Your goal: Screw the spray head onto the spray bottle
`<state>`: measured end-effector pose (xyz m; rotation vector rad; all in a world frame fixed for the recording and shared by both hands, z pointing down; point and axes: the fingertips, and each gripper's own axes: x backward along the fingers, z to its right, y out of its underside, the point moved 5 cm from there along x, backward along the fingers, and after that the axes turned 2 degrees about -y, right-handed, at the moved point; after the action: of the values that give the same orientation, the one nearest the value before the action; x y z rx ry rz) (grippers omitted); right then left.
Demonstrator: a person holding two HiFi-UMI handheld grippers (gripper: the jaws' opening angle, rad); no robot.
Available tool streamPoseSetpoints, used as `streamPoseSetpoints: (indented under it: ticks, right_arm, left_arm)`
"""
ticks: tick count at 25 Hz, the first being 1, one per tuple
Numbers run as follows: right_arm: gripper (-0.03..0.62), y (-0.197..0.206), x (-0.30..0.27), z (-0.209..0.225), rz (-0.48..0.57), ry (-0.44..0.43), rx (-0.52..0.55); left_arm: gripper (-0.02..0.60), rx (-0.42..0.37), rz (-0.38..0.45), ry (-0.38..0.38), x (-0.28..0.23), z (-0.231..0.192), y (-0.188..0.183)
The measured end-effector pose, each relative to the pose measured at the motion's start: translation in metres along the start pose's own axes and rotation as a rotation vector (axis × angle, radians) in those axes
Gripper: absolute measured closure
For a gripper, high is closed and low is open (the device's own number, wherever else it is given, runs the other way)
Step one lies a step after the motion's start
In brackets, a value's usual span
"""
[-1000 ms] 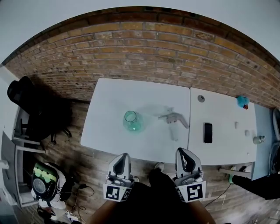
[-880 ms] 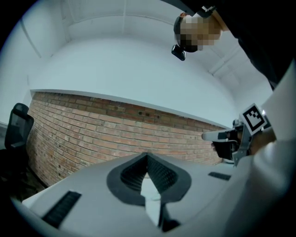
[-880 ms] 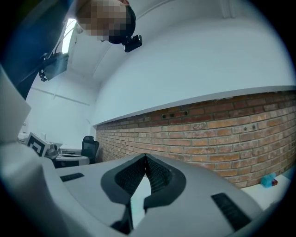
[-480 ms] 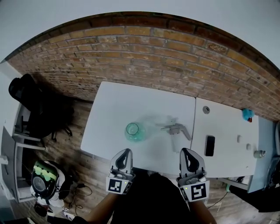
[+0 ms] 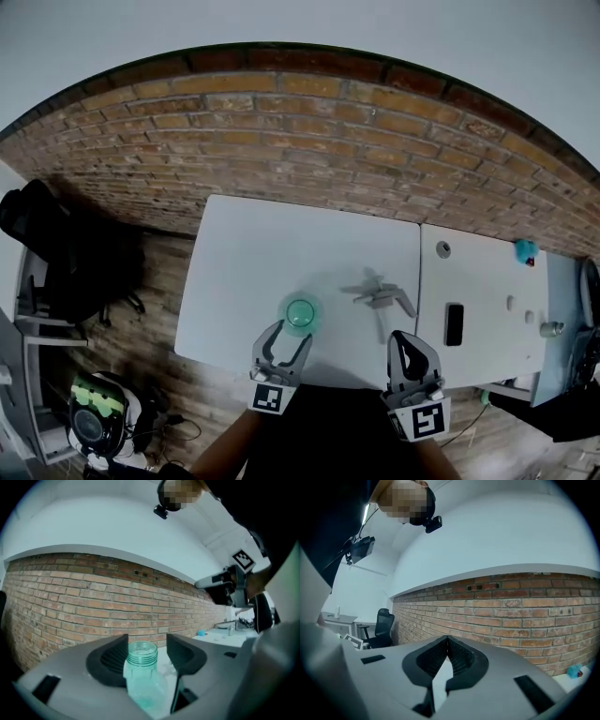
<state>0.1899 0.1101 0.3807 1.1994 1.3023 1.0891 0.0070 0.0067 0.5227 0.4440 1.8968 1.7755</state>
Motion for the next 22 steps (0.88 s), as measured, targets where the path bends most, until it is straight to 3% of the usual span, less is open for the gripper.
streamPoseSetpoints:
  ticks: [2, 7, 12, 22]
  right_arm:
    - [0.589, -0.002, -0.007, -0.004, -0.003, 0.011, -0.015]
    - [0.589, -0.007, -0.017, -0.010, 0.006, -0.011, 0.016]
    - [0.589, -0.004, -0.020, 0.004, -0.013, 0.002, 0.030]
    - [0.589, 0.019, -0.030, 0.025, -0.084, -0.007, 0.018]
  left_arm:
    - [0.339, -0.049, 0.014, 0.006, -0.009, -0.001, 0.007]
    - [0.268, -0.004, 0.010, -0.017, -0.027, -0.013, 0.027]
    - [0.267, 0.013, -0.053, 0.024, -0.042, -0.010, 0.051]
    - [0.267, 0.007, -0.060, 0.002, -0.059, -0.010, 0.061]
